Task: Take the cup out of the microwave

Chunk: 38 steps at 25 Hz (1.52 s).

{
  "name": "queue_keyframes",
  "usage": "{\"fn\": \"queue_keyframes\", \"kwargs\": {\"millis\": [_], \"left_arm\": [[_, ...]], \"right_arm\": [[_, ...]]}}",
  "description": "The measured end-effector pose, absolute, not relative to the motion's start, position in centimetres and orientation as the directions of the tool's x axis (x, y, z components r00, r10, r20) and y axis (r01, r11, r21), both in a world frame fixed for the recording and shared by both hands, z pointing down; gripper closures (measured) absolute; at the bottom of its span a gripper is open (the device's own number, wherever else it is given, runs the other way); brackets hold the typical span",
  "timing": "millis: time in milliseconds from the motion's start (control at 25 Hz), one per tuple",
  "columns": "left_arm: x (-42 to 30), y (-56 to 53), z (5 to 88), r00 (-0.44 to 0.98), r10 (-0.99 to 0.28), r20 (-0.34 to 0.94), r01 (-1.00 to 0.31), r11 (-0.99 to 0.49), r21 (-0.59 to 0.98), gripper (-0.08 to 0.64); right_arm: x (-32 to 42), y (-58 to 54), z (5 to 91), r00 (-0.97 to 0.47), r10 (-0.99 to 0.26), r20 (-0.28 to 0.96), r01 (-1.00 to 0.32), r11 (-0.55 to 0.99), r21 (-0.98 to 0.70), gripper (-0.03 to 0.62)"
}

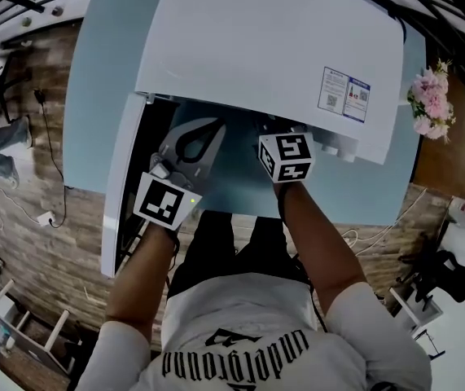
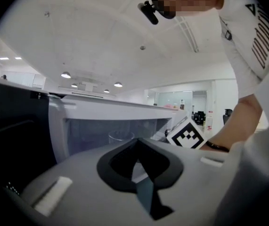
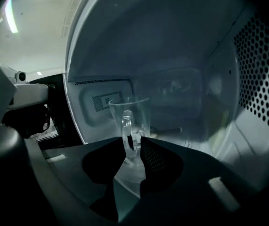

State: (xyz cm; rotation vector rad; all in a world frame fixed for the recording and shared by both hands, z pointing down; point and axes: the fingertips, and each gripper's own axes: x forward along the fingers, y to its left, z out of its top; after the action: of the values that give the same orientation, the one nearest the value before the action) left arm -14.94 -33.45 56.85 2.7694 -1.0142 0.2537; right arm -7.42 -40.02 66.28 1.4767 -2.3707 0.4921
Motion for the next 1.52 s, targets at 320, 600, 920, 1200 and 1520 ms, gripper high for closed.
{"fn": "queue_keyframes", "kwargs": {"millis": [320, 600, 920, 1200, 1520], "left_arm": [[-15.4, -33.4, 57.6, 0.748, -0.622, 0.232, -0.657, -0.744, 0.122, 0.511], [-15.7, -33.4, 57.4, 0.745, -0.627, 0.228, -0.662, -0.738, 0.134, 0.511], [-15.7, -32.7, 56.8, 0.746, -0.627, 0.224, -0.661, -0.737, 0.139, 0.511], [-15.3, -32.1, 56.3, 0.750, -0.623, 0.223, -0.657, -0.741, 0.138, 0.511], [-15.5, -31.5, 56.0, 0.745, -0.629, 0.222, -0.662, -0.737, 0.134, 0.511]], "right_arm": [[-7.3, -40.5, 66.1, -0.415, -0.814, 0.405, -0.905, 0.414, -0.096, 0.540], [-7.4, -39.8, 65.1, -0.424, -0.828, 0.368, -0.900, 0.430, -0.070, 0.540], [-7.0, -38.5, 63.5, -0.426, -0.838, 0.341, -0.897, 0.439, -0.044, 0.540], [-6.8, -37.1, 62.3, -0.435, -0.838, 0.331, -0.893, 0.448, -0.040, 0.540], [-6.8, -36.0, 61.7, -0.448, -0.832, 0.326, -0.887, 0.459, -0.047, 0.541]]}}
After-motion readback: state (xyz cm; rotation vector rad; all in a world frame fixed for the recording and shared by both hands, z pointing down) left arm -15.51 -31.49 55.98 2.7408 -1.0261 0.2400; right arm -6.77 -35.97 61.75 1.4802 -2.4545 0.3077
